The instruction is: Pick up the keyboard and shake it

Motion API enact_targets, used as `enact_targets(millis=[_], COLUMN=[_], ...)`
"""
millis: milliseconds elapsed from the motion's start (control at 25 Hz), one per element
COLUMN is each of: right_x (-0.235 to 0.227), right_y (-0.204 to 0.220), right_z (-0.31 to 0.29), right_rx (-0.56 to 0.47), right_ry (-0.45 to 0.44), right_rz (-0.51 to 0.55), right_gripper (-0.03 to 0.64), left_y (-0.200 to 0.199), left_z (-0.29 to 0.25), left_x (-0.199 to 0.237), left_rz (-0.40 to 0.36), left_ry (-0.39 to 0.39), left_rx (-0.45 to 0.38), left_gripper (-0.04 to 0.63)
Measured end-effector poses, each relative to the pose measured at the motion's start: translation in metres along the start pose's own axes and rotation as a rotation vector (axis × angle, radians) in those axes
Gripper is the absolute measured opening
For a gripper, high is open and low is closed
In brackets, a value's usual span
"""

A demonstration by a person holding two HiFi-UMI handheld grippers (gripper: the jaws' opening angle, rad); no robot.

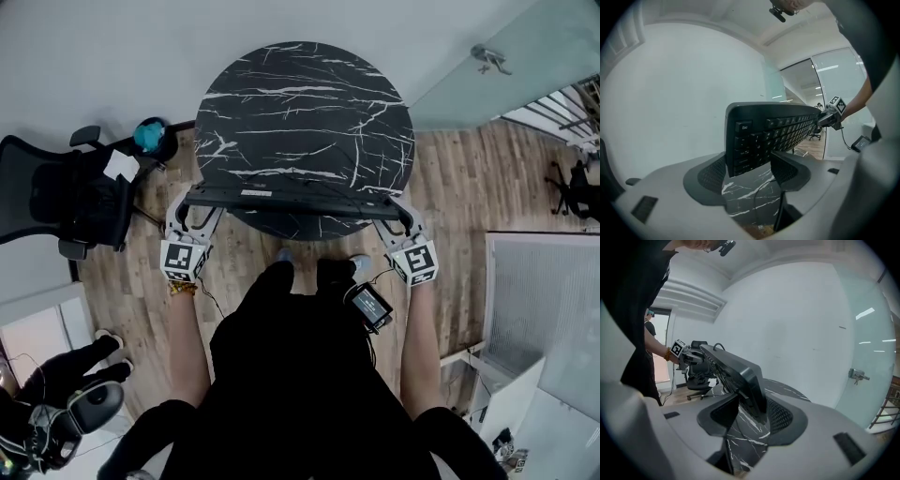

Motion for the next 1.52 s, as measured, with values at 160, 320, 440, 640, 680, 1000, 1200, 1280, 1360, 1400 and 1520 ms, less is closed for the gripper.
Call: enact_targets(millis=[160,320,440,640,680,1000,1200,1280,1360,1400,1520], right_x=[0.010,0.025,0.036,0.045,0.045,0.044,0.045,0.045,0.043,0.041,0.032], right_y=[0.022,0.049,0.074,0.106,0.110,0.151,0.177,0.186,0.193,0.194,0.191], right_z=[0.002,0.003,0.001,-0.003,-0.003,-0.016,-0.025,-0.029,-0.031,-0.032,-0.037], right_rx=[0.036,0.067,0.108,0.159,0.164,0.221,0.253,0.269,0.276,0.273,0.262], right_ry=[-0.014,-0.027,-0.040,-0.069,-0.072,-0.124,-0.152,-0.168,-0.178,-0.179,-0.177], right_rz=[-0.023,-0.060,-0.095,-0.135,-0.141,-0.220,-0.262,-0.288,-0.317,-0.330,-0.360], right_gripper=[0.178,0.176,0.176,0.176,0.176,0.175,0.175,0.175,0.175,0.175,0.175], left_y=[0.021,0.041,0.059,0.087,0.093,0.141,0.162,0.167,0.171,0.173,0.177], left_z=[0.010,0.015,0.018,0.022,0.022,0.023,0.022,0.021,0.018,0.015,0.009], left_x=[-0.013,-0.022,-0.029,-0.041,-0.044,-0.062,-0.065,-0.067,-0.068,-0.068,-0.067], left_rz=[0.006,0.006,0.014,0.038,0.042,0.079,0.098,0.098,0.096,0.093,0.084], left_ry=[0.017,0.032,0.032,0.031,0.033,0.043,0.032,0.036,0.041,0.044,0.056], left_rx=[0.055,0.099,0.141,0.203,0.214,0.312,0.359,0.382,0.397,0.401,0.413], left_gripper=[0.288,0.288,0.288,0.288,0.288,0.289,0.291,0.291,0.290,0.290,0.290])
Point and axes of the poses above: the fingertips, and each gripper's own axes: z backward along the fingers, x to its left, y out of its underside, the point moved 2 cm from there along z, backward along the fingers, and after that the axes turned 14 degrees about -y, right-handed, at the moved point
